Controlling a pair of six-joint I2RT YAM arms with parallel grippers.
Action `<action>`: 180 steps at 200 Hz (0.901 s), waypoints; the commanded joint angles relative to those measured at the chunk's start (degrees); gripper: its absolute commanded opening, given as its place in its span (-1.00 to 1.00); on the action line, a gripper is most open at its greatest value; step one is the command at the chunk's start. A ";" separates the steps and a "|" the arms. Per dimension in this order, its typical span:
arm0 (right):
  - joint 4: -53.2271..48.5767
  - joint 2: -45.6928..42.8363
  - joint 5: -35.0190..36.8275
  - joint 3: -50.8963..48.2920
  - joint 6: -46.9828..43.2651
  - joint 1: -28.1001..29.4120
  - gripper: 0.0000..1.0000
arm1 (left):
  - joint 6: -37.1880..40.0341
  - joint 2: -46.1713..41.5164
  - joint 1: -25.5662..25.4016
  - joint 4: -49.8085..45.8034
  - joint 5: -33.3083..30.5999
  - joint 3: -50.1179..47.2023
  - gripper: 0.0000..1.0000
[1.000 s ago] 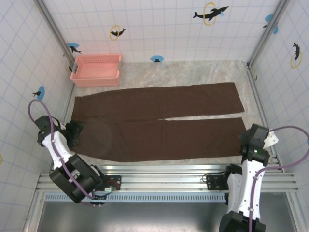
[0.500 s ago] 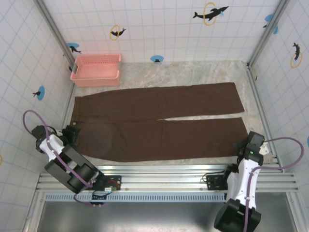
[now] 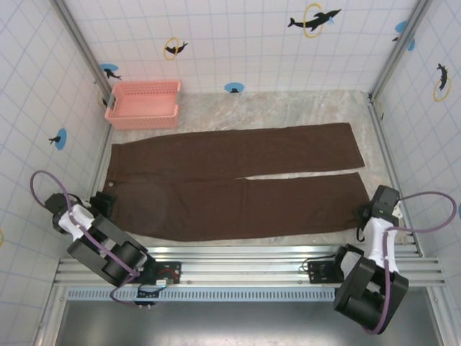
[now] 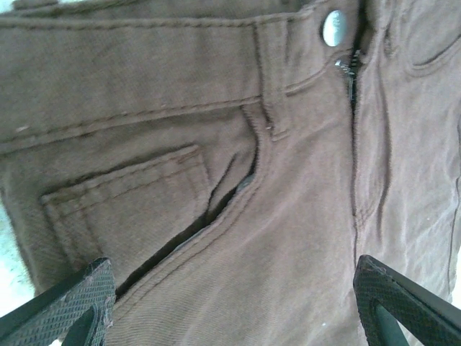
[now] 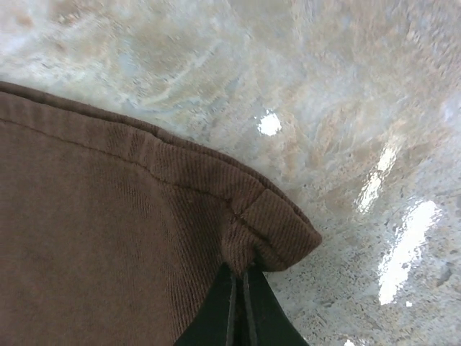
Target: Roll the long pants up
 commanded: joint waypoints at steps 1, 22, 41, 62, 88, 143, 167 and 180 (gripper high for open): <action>-2.30 -2.51 2.59 5.33 -1.78 -0.33 -1.00 | -0.72 -1.57 1.70 -1.17 -1.92 -0.48 0.74; -3.77 -2.36 2.99 8.27 -2.87 -2.84 -1.00 | -0.55 -1.88 2.59 -2.62 -3.04 0.30 0.74; -3.02 0.91 -0.14 10.05 -3.30 -5.44 -1.00 | -1.11 -1.25 2.97 -1.99 -3.81 0.24 0.74; -2.36 4.34 -1.85 11.38 -3.96 -5.69 -1.00 | -1.60 -0.37 2.98 -0.83 -4.53 -0.44 0.70; -2.12 3.84 -1.17 11.16 -4.23 -5.73 -1.00 | -2.15 -0.48 3.02 -0.97 -6.13 -2.17 0.58; -2.45 3.56 -0.83 11.67 -4.40 -5.80 -1.00 | -3.66 -1.23 3.04 -4.19 -10.38 -2.47 0.44; -3.12 3.69 -1.11 12.48 -4.23 -5.82 -1.00 | -3.80 -0.06 2.99 -5.33 -11.69 -2.15 0.43; -3.16 3.63 -1.20 12.71 -4.18 -5.79 -1.00 | -3.97 0.47 2.99 -5.11 -12.49 -2.05 0.27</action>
